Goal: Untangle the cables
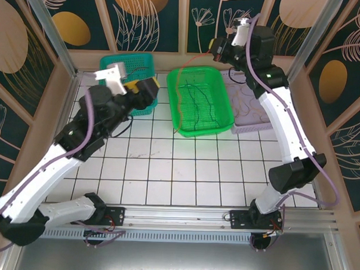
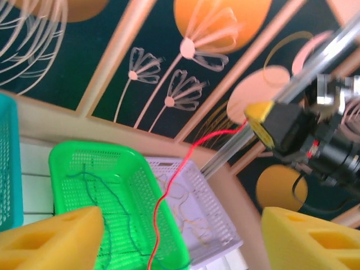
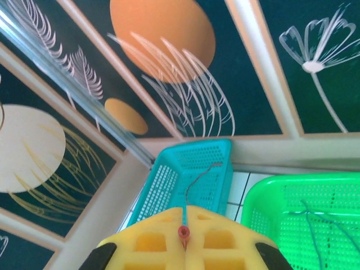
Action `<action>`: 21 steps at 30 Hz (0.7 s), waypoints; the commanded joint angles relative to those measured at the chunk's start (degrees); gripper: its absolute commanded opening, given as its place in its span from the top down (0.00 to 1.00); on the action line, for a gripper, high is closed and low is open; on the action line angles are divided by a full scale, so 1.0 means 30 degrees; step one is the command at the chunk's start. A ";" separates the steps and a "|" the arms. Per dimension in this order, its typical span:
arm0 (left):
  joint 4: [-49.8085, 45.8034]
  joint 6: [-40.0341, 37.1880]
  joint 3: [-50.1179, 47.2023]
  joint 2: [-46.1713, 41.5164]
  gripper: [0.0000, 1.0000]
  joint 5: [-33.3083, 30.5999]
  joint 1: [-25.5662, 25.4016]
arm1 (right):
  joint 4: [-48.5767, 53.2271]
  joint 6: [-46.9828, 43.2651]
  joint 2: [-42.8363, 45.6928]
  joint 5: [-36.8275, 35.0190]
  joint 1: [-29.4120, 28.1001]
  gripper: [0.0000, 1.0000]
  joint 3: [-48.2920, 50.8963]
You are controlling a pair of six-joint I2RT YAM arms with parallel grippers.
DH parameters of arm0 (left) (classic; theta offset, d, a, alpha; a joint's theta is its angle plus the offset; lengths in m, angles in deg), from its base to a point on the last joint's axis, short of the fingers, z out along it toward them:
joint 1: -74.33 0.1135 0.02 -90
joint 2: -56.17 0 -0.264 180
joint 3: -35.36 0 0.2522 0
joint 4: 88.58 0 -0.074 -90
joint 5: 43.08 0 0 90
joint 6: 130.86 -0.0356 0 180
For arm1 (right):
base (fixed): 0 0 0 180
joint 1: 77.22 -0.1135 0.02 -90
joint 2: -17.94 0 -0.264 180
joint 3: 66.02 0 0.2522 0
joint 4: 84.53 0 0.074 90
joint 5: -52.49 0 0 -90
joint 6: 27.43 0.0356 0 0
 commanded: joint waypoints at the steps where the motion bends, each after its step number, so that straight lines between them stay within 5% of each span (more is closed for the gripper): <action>1: -0.0383 -0.4776 0.0155 0.1705 0.20 0.1109 0.0061 | 0.2312 -0.0551 -0.0944 0.0448 -0.0607 1.00 -0.2132; 5: 0.1184 -0.7104 -0.1181 0.2031 0.10 0.0738 0.0114 | 0.2695 0.0416 -0.1433 0.1792 -0.1263 1.00 -0.3110; 17: 0.2857 -0.9271 -0.3828 0.2377 0.06 0.0129 0.0314 | 0.1916 0.2103 -0.1713 0.4840 -0.2346 1.00 -0.3326; 19: 0.2688 -0.9230 -0.3873 0.2459 0.13 0.0113 0.0581 | 0.1502 0.2548 -0.1695 0.5134 -0.2401 1.00 -0.3410; 21: 0.2937 -0.8871 -0.4091 0.2262 0.31 0.0886 0.0921 | 0.1230 0.2862 -0.1673 0.5101 -0.2436 1.00 -0.3469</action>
